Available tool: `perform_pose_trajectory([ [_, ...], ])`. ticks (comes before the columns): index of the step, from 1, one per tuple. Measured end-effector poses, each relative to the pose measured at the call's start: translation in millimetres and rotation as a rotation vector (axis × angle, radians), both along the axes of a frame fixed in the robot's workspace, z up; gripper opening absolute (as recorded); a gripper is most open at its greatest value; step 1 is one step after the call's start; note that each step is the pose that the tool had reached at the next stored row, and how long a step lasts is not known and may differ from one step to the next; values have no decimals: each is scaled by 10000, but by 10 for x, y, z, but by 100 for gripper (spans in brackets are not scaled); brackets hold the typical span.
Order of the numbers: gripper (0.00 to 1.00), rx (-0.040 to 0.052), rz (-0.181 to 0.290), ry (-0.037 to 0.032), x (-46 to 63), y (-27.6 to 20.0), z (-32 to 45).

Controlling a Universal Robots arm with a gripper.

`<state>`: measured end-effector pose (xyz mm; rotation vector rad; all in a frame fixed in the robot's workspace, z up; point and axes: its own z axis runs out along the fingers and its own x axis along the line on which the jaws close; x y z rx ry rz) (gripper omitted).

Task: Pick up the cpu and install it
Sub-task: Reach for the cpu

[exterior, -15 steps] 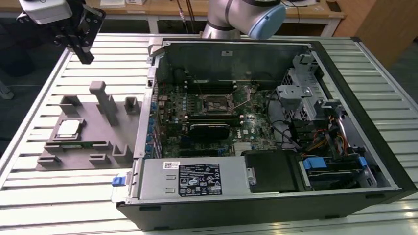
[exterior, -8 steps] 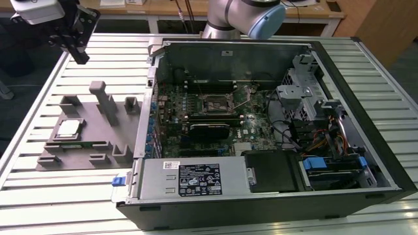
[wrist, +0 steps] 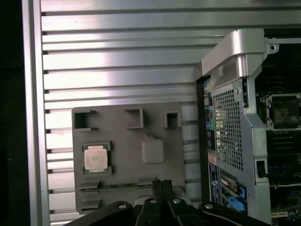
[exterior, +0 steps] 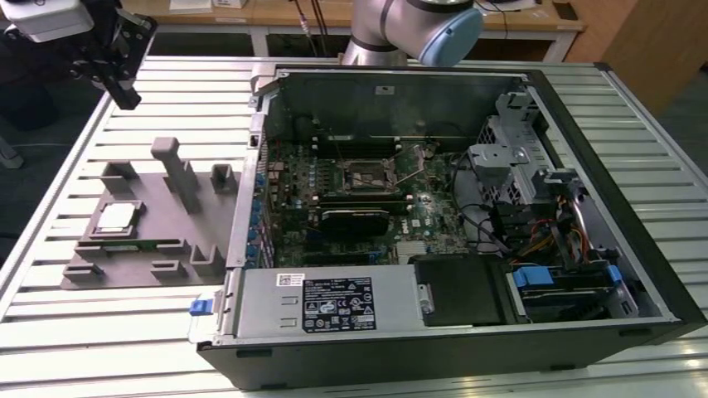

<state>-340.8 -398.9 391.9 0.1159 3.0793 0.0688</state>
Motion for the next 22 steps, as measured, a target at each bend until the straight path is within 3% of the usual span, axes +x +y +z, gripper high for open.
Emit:
perform_pose_trajectory([
  [22,11,0,0,0,-246,0,-19],
])
